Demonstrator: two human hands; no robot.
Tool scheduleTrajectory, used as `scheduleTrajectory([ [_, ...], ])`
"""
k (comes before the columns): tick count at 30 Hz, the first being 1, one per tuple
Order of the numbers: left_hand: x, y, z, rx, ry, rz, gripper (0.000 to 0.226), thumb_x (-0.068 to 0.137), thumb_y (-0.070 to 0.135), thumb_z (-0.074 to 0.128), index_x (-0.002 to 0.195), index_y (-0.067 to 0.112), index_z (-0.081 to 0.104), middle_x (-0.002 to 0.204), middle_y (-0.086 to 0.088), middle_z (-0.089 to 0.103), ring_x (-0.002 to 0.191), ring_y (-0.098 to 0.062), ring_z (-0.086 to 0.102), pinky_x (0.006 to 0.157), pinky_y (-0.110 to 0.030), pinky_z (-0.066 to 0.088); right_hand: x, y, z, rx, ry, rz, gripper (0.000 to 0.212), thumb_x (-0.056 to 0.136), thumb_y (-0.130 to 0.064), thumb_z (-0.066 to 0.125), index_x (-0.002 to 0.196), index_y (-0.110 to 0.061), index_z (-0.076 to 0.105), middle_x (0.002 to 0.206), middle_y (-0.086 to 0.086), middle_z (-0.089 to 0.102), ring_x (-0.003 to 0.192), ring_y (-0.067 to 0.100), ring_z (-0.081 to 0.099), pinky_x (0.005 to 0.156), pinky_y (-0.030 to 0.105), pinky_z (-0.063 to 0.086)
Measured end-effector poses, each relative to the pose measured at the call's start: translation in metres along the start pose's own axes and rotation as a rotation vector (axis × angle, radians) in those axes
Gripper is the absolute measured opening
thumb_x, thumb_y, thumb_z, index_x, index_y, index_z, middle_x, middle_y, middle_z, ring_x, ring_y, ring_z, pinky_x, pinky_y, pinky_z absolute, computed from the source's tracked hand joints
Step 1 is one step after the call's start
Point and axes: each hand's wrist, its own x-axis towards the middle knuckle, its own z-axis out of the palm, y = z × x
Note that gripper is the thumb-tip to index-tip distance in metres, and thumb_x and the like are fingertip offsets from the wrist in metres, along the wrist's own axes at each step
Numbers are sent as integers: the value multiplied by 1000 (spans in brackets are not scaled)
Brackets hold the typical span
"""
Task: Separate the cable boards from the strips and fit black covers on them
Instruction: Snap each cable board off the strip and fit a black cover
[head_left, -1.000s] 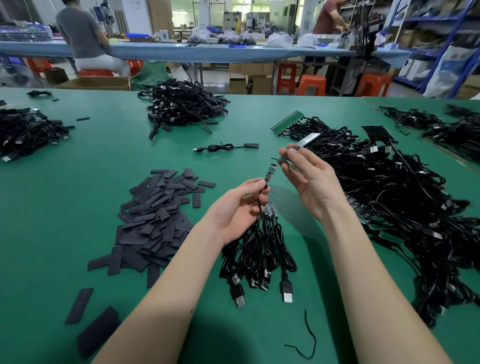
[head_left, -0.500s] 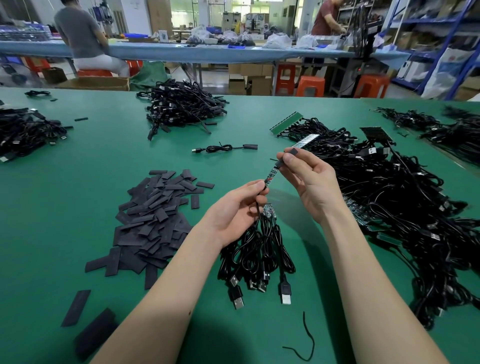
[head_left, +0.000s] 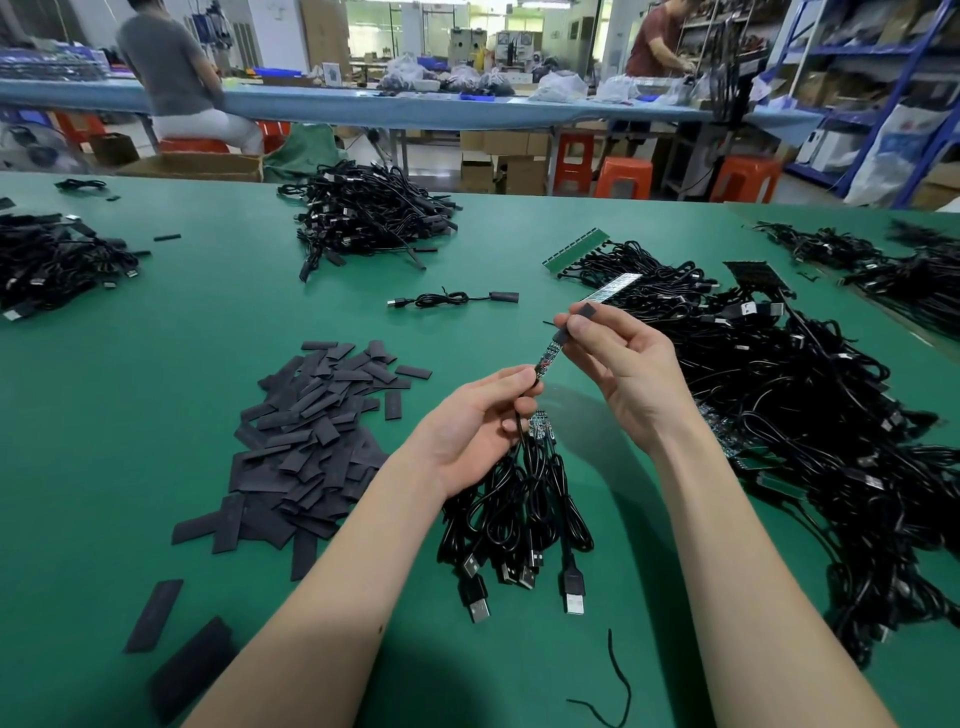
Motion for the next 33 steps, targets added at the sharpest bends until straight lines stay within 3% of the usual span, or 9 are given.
scheduleTrajectory([
  [4,0,0,-1,19,-10,5,15,80,14,68,95,10,64,75,3,65,58,-2,51,48,-13,33,0,-6,-6,18,-76,90,24,78,-9,72,102,-6,69,92,5,77,83,10,71,76,17,56],
  [9,-1,-1,-2,49,-38,15,17,80,12,67,96,8,64,75,2,65,56,-1,51,48,-12,34,0,-14,-19,9,-154,246,25,77,-10,71,101,-6,71,95,6,77,84,9,73,72,15,56],
  [15,-1,-1,-3,66,-63,17,17,80,12,67,96,8,65,76,1,66,56,-1,51,50,-12,37,-2,-24,-27,-96,-255,176,16,77,-6,71,92,-10,74,97,13,77,87,16,74,78,22,58],
  [20,-2,-2,-2,51,-56,31,19,81,12,67,99,7,64,76,2,65,57,-1,51,50,-12,34,-7,-14,-18,-120,-282,147,20,77,-4,70,97,-4,67,93,13,77,84,17,73,80,24,58],
  [26,-3,0,-1,56,-43,34,20,81,13,67,100,7,64,76,2,66,57,-1,50,50,-13,33,-7,-12,-15,-147,-306,150,25,75,-6,73,100,-4,71,95,12,77,87,16,73,80,23,57],
  [33,-4,2,0,7,-25,43,13,79,11,67,90,11,61,74,1,65,54,-2,50,49,-13,33,-5,2,-5,-82,-202,125,23,73,-8,73,96,-4,71,89,10,77,78,13,73,75,20,57],
])
